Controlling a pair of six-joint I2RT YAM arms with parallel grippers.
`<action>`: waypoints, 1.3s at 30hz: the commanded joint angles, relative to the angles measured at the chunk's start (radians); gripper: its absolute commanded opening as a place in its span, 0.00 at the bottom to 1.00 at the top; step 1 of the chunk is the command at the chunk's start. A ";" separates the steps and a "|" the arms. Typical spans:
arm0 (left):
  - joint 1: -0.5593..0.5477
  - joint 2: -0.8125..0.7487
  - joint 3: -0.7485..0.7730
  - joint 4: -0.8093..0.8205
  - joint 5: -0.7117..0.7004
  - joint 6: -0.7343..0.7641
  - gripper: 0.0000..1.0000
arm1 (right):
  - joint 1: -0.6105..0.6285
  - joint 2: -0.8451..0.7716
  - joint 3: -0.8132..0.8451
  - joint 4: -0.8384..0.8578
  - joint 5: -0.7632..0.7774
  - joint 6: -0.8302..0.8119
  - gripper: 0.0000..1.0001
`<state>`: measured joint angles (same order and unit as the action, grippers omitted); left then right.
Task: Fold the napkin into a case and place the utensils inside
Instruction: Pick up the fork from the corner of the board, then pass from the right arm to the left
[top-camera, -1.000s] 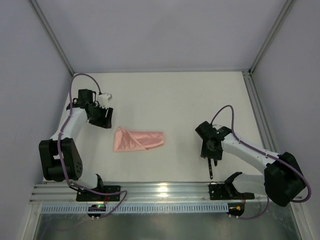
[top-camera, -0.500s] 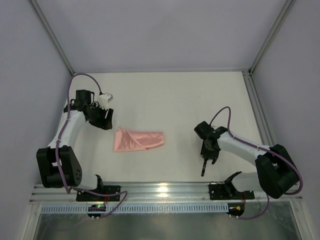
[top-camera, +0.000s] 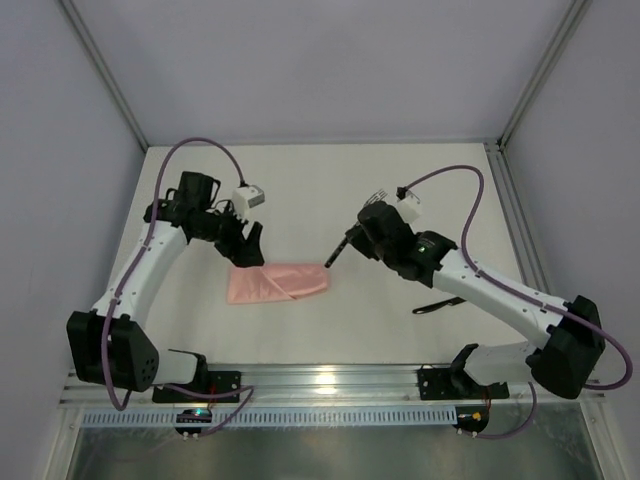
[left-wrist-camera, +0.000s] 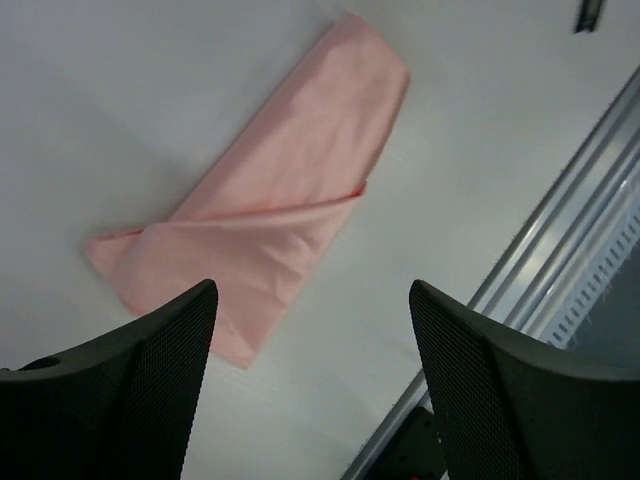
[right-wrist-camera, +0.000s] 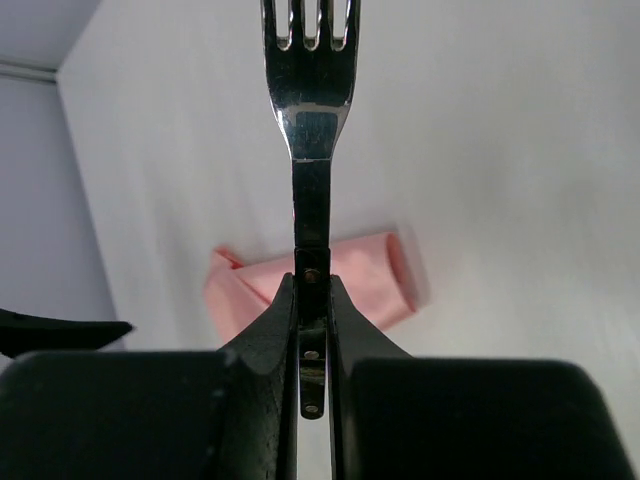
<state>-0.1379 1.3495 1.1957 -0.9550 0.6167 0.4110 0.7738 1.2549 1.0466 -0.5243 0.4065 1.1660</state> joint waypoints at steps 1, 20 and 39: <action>-0.093 -0.020 0.039 -0.019 0.136 -0.024 0.80 | 0.068 0.133 0.056 0.181 0.137 0.208 0.04; -0.262 0.071 -0.007 0.321 -0.094 -0.227 0.52 | 0.160 0.305 0.165 0.366 -0.014 0.320 0.04; -0.223 0.082 -0.005 0.227 -0.016 -0.155 0.00 | 0.177 0.186 0.116 0.445 -0.038 -0.360 0.52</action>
<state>-0.3965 1.4315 1.1873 -0.7048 0.5396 0.2176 0.9329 1.5631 1.1625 -0.1215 0.3511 1.2072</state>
